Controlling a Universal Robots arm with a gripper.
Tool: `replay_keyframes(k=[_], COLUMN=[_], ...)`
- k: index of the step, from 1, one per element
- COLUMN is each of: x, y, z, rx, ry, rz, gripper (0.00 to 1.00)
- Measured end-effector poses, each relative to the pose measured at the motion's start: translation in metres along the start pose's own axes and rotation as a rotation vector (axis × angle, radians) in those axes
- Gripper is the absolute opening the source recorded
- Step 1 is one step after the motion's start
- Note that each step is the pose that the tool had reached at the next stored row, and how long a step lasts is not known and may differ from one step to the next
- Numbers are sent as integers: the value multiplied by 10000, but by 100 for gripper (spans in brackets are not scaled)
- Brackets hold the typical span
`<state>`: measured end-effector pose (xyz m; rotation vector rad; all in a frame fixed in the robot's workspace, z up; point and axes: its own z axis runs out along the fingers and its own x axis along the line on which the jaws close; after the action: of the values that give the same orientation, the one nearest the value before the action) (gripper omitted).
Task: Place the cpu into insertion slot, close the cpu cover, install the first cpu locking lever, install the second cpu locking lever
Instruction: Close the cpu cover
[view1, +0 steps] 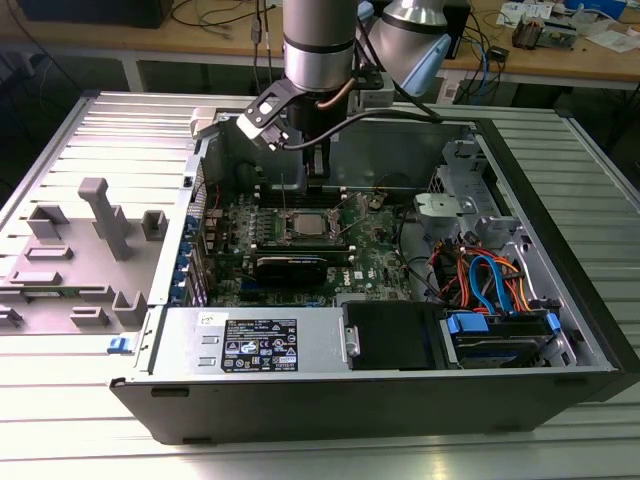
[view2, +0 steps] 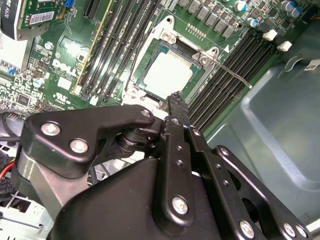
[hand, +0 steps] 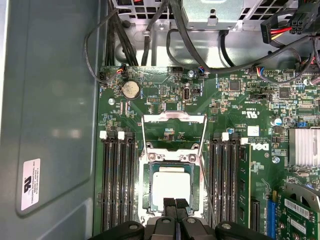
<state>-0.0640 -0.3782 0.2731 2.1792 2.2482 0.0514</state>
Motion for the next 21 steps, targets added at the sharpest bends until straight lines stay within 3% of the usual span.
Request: replay_keyframes(k=[13,15,21], x=[-2,-8,-9], y=[75,264,277], z=[1,7,8], rx=[0,0,0], ry=[-1,-1,-1], rz=[1,0,0], gripper=[11,11,11])
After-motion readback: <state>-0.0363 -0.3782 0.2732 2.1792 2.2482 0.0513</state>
